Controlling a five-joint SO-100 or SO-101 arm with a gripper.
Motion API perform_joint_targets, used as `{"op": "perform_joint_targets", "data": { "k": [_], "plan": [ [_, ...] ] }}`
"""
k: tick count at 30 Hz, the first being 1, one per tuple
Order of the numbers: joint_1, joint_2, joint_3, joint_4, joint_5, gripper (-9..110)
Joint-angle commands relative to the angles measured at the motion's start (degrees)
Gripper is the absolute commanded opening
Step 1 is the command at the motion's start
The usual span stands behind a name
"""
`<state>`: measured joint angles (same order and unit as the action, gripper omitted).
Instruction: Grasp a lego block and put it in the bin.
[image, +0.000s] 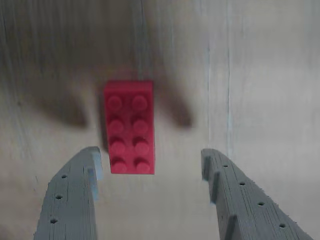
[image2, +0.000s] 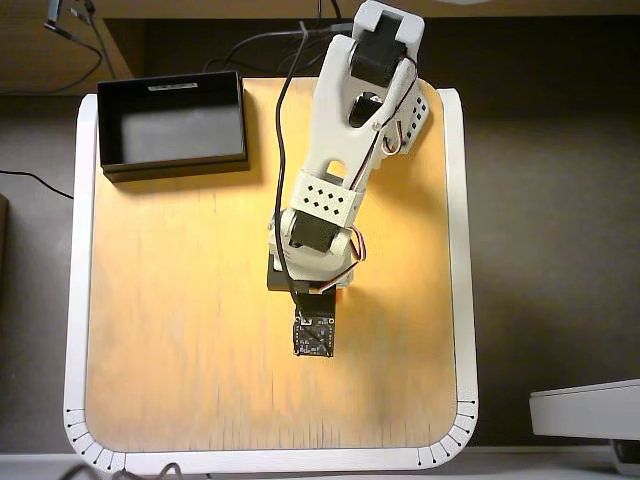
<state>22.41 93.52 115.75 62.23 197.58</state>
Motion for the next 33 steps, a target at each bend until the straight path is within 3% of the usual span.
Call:
{"op": "perform_joint_targets", "data": {
  "k": [1,20,33],
  "plan": [
    [-1.3,-0.1,-7.9,-1.5,-0.8,20],
    [-2.5,-3.2,-7.9,-4.2,-1.2,19],
    [-2.6,-3.5,-7.9,-4.7,-1.1,7]
  ]
}}
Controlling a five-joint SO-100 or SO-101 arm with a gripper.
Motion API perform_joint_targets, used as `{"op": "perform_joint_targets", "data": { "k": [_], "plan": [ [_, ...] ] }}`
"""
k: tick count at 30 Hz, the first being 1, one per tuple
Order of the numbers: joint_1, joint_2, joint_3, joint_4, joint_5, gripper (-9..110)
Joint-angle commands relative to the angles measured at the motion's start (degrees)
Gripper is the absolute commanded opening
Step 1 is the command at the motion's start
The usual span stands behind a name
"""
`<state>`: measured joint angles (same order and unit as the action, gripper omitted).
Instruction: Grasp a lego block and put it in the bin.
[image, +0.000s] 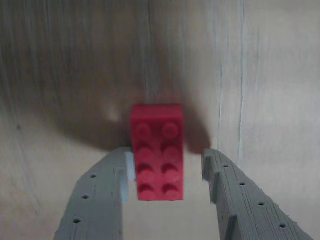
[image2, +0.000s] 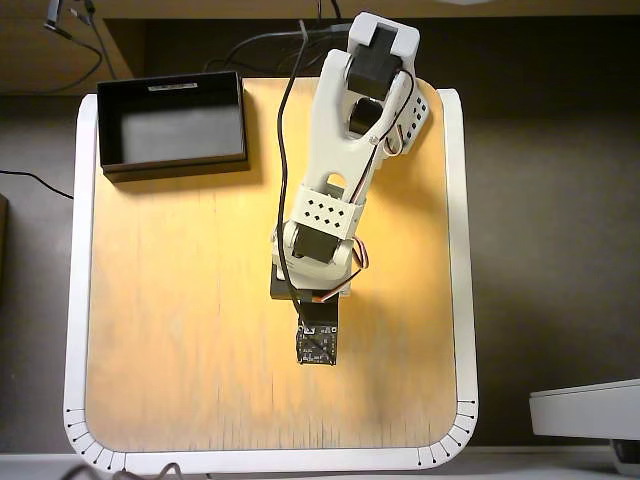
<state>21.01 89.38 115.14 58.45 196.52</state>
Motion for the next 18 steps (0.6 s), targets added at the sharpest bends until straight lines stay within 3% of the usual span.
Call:
{"op": "perform_joint_targets", "data": {
  "k": [1,6,18],
  "plan": [
    [-1.2,0.5,-7.3,-1.0,-0.2,6],
    [-1.2,0.5,-7.3,-1.0,-0.4,0],
    [1.4,5.4,-7.6,-1.0,1.1,0]
  ]
}}
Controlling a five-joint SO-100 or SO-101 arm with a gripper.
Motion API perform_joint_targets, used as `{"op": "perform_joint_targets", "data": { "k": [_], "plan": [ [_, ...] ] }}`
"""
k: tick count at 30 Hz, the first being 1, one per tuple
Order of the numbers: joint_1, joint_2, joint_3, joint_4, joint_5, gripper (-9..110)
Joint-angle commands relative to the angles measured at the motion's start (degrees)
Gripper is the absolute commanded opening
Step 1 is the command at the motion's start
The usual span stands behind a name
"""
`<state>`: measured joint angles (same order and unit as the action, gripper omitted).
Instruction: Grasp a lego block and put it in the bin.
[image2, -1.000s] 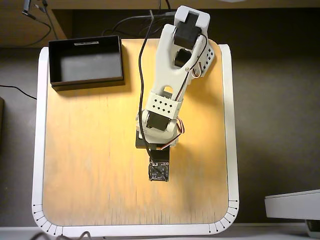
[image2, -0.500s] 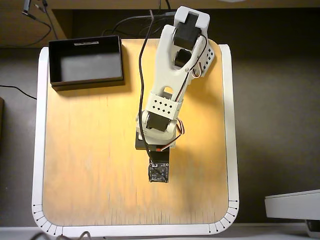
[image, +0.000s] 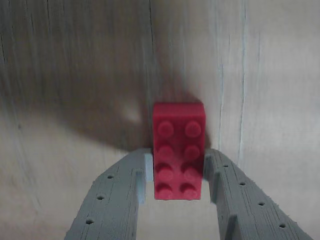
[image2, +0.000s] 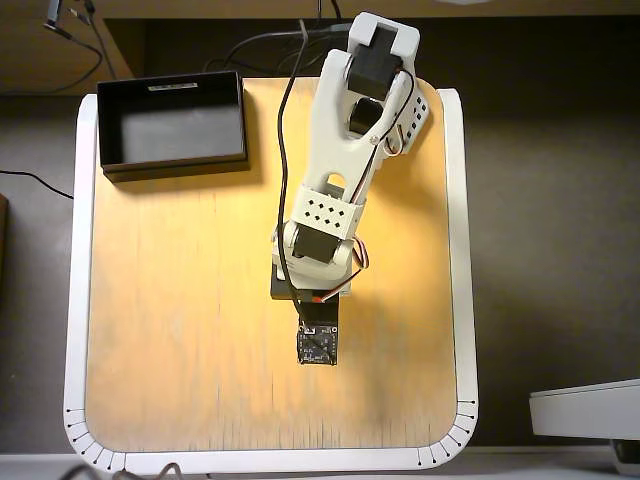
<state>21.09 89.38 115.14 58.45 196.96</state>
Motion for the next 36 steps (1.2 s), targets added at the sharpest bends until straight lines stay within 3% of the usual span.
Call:
{"op": "perform_joint_targets", "data": {
  "k": [1,11,19,28,36],
  "plan": [
    [1.7,6.6,-7.6,-1.0,0.4,0],
    [5.4,22.9,-7.6,4.0,-3.4,0],
    [15.2,27.0,-23.6,22.3,-5.4,0],
    [36.4,26.0,-31.4,23.7,-10.7,0],
    [57.1,26.0,-31.4,29.2,-2.5,0]
  ]
}}
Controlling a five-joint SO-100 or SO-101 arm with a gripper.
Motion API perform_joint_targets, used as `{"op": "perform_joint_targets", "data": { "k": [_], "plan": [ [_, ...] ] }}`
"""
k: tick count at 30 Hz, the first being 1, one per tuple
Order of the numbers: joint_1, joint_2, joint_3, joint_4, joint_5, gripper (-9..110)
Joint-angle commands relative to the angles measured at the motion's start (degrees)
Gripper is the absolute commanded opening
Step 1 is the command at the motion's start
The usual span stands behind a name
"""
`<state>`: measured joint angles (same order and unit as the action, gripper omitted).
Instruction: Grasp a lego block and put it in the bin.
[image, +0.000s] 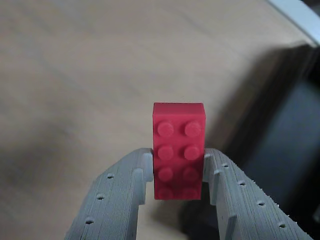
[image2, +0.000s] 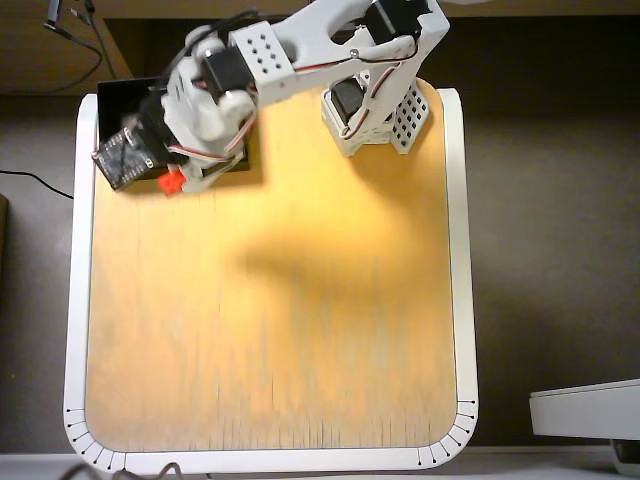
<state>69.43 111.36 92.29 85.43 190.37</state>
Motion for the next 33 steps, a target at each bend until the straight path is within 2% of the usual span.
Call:
{"op": "perform_joint_targets", "data": {
  "k": [1,6,13,23,33],
  "plan": [
    [11.2,4.0,-8.5,2.5,5.5,0],
    [18.5,2.5,-8.4,2.4,10.9,0],
    [18.8,-3.3,-8.2,-0.4,10.1,0],
    [19.1,-7.7,-1.4,-13.9,10.5,0],
    [21.0,-14.1,-0.7,-16.7,14.2,0]
  ]
}}
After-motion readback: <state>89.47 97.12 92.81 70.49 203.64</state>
